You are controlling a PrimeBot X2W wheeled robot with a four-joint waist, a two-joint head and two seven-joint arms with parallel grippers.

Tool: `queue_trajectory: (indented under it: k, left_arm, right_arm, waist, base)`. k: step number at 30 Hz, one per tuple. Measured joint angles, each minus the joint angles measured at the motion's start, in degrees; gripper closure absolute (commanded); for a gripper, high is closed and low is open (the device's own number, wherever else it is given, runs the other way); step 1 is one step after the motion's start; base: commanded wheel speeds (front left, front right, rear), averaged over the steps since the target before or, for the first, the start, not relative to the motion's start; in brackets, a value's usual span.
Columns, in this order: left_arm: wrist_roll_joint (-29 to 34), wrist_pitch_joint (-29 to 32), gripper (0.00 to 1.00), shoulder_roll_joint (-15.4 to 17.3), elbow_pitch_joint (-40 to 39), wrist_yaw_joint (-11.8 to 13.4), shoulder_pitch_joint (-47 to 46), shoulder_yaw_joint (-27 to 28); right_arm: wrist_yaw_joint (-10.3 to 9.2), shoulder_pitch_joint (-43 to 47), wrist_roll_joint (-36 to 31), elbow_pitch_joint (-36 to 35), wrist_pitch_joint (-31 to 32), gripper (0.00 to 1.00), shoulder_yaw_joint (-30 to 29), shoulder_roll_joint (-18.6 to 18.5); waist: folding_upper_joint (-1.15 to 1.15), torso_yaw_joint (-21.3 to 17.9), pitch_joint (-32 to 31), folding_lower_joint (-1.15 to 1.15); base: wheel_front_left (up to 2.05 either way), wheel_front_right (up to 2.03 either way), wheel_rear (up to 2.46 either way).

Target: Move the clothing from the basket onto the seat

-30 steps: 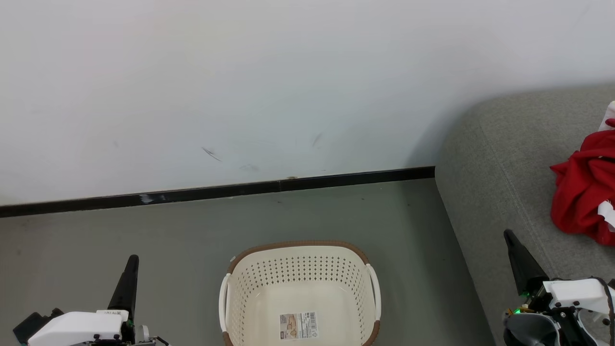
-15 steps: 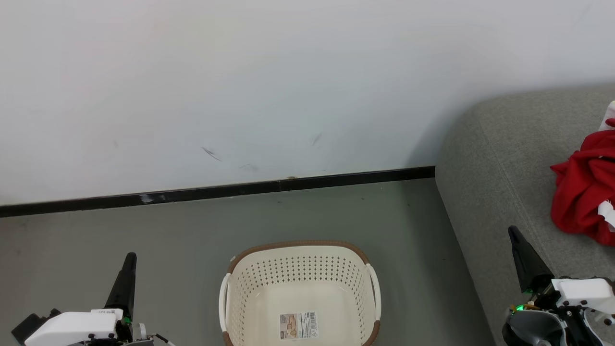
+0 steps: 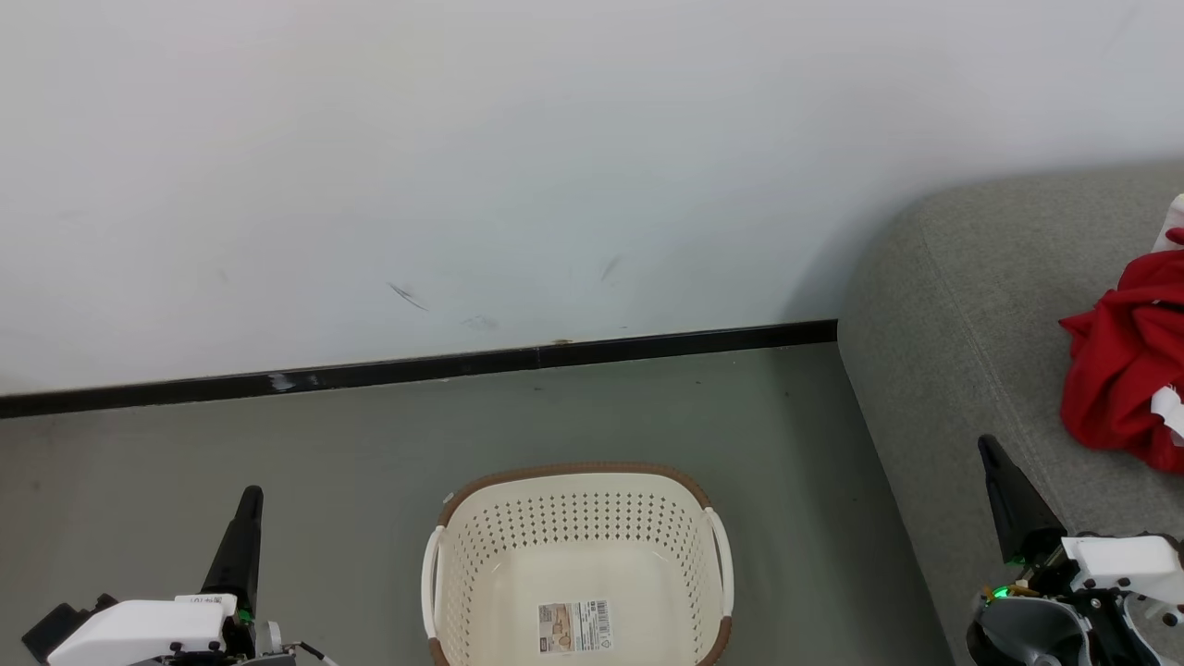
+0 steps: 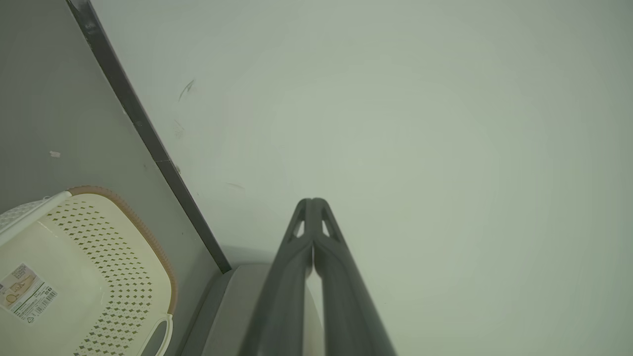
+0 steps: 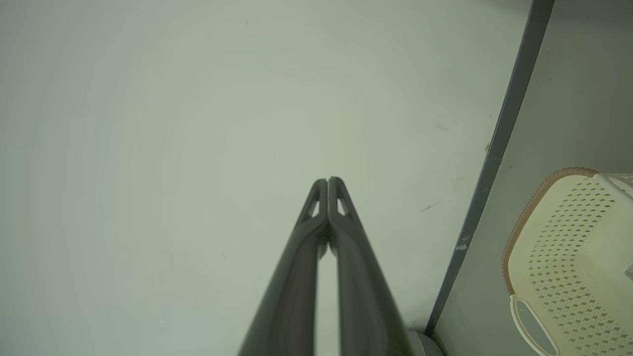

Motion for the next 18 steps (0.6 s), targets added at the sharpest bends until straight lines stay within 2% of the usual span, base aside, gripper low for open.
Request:
queue_trajectory:
  k: [18]
  left_arm:
    - [0.0, 0.0, 1.0, 0.0, -0.1, 0.0, 0.0, 0.0]
  right_arm:
    - [0.0, 0.7, 0.0, -0.1, 0.0, 1.0, 0.1, 0.0]
  waist:
    - [0.0, 0.0, 0.0, -0.01]
  base:
    - [0.0, 0.0, 0.0]
